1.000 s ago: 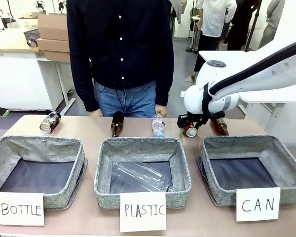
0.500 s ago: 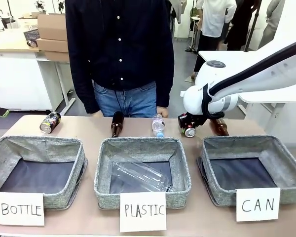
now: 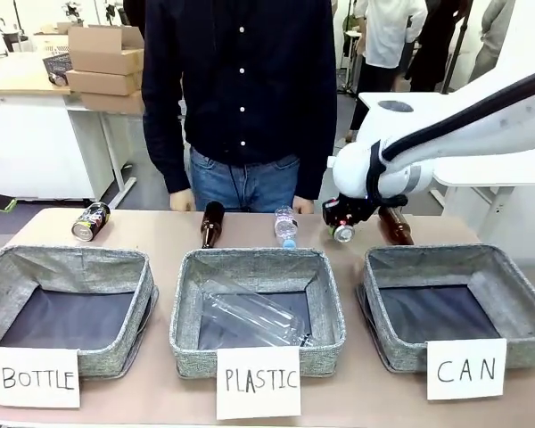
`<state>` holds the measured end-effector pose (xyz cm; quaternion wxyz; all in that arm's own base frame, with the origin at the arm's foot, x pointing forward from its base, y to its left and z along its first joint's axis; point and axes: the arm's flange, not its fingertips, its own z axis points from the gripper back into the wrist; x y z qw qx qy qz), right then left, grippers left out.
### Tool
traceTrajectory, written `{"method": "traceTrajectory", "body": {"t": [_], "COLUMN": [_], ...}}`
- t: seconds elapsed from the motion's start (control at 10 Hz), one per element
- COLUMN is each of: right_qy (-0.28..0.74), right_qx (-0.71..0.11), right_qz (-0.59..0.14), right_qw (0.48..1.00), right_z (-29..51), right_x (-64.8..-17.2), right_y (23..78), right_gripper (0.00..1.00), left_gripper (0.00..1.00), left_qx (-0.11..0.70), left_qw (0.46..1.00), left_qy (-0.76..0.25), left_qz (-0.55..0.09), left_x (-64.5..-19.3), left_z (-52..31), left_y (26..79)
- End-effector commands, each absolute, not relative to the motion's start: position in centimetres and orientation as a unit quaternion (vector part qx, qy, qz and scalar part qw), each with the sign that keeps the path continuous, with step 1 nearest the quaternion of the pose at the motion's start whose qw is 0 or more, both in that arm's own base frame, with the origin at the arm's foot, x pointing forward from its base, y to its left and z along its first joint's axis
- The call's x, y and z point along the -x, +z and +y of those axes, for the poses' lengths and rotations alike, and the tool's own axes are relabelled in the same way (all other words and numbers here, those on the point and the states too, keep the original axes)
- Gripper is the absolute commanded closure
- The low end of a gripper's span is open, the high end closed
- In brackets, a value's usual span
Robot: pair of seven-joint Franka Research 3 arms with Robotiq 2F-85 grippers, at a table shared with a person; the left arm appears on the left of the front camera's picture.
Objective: Sort the can waste into the basket.
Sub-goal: Pick up the can waste from the table and place it in the right Fabric basket.
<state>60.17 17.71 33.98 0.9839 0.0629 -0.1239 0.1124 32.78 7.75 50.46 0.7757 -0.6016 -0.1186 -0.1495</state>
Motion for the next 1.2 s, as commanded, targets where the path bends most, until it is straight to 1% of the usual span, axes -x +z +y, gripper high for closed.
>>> {"method": "traceTrajectory", "body": {"t": [0.0, 0.1, 0.2, 0.3, 0.4, 0.6, 0.7, 1.1], "right_qy": [0.152, 0.17, 0.223, 0.293, 0.315, 0.354, 0.341, 0.337], "right_qx": [-0.143, -0.191, -0.222, -0.284, -0.283, -0.235, -0.207, -0.217], "right_qz": [-0.096, -0.075, -0.074, -0.075, -0.05, 0.01, 0.027, 0.038], "right_qw": [0.973, 0.964, 0.946, 0.91, 0.905, 0.905, 0.916, 0.915], "right_z": [14.3, 12.5, 10.3, 7.1, 4.5, 0.9, 0.1, -0.2], "right_x": [-54.0, -51.0, -47.7, -43.9, -41.0, -36.8, -35.6, -34.8], "right_y": [41.8, 44.9, 47.4, 49.7, 50.2, 48.4, 47.5, 46.3], "right_gripper": [1.0, 1.0, 1.0, 1.0, 1.0, 1.0, 1.0, 1.0], "left_gripper": [0.0, 0.0, 0.0, 0.0, 0.0, 0.0, 0.0, 0.0], "left_qx": [0.609, 0.609, 0.609, 0.609, 0.609, 0.609, 0.609, 0.609], "left_qw": [0.767, 0.767, 0.767, 0.767, 0.767, 0.767, 0.767, 0.767], "left_qy": [-0.157, -0.157, -0.157, -0.157, -0.157, -0.157, -0.157, -0.157], "left_qz": [-0.127, -0.127, -0.127, -0.127, -0.127, -0.127, -0.127, -0.127], "left_x": [-32.9, -32.9, -32.9, -32.9, -32.9, -32.9, -32.9, -32.9], "left_z": [7.6, 7.6, 7.6, 7.6, 7.6, 7.6, 7.6, 7.6], "left_y": [50.8, 50.8, 50.8, 50.8, 50.8, 50.8, 50.8, 50.8]}}
